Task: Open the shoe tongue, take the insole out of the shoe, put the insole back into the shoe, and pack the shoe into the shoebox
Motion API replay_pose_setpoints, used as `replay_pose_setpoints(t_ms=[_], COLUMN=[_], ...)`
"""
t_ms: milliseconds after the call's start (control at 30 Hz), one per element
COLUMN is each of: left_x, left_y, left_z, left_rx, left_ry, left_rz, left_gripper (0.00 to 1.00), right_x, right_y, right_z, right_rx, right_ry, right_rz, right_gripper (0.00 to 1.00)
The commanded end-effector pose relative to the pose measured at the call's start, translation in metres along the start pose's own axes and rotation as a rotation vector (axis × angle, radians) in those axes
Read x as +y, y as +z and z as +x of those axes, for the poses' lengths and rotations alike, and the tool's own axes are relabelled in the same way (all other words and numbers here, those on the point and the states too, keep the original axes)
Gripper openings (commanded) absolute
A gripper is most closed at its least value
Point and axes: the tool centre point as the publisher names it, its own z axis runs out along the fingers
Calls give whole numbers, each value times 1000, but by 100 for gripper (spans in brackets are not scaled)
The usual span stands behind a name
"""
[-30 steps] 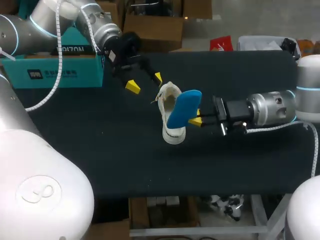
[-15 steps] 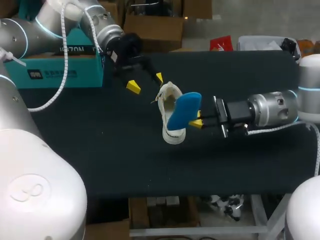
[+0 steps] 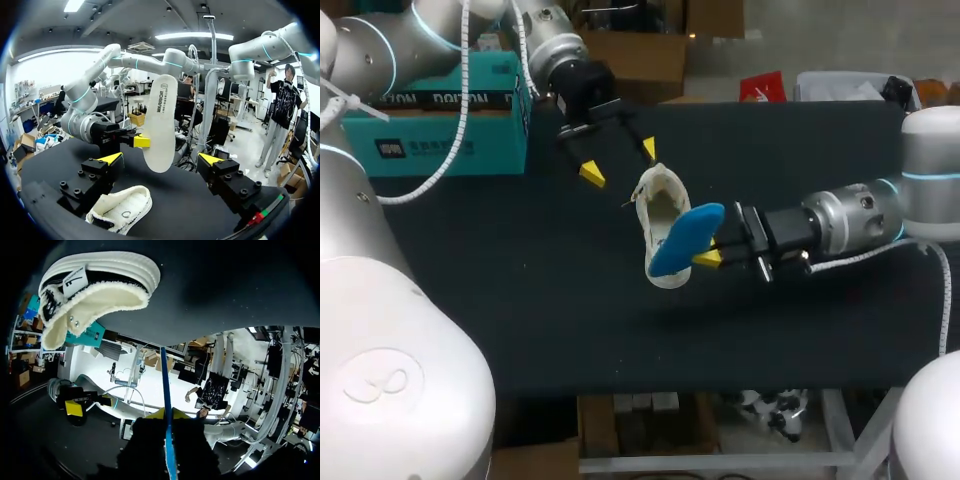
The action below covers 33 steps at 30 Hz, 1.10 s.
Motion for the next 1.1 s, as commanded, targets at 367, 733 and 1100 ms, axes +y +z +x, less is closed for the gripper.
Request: replay_pose_setpoints(t_ms=[367, 733, 1100], left_x=[9, 9, 9], left_y=[-3, -3, -3], left_z=[-7, -7, -7], left_rx=[90, 90, 90], left_ry=[-13, -13, -13], left_rz=[9, 9, 9], left_gripper=[100, 100, 100], right_x=[-3, -3, -3], right_y=[1, 1, 1], right_z=[-5, -5, -5], right_rx=[-22, -22, -22], right_ry=[-21, -21, -21], right_rz=[-7, -7, -7], right_gripper=[0, 0, 0])
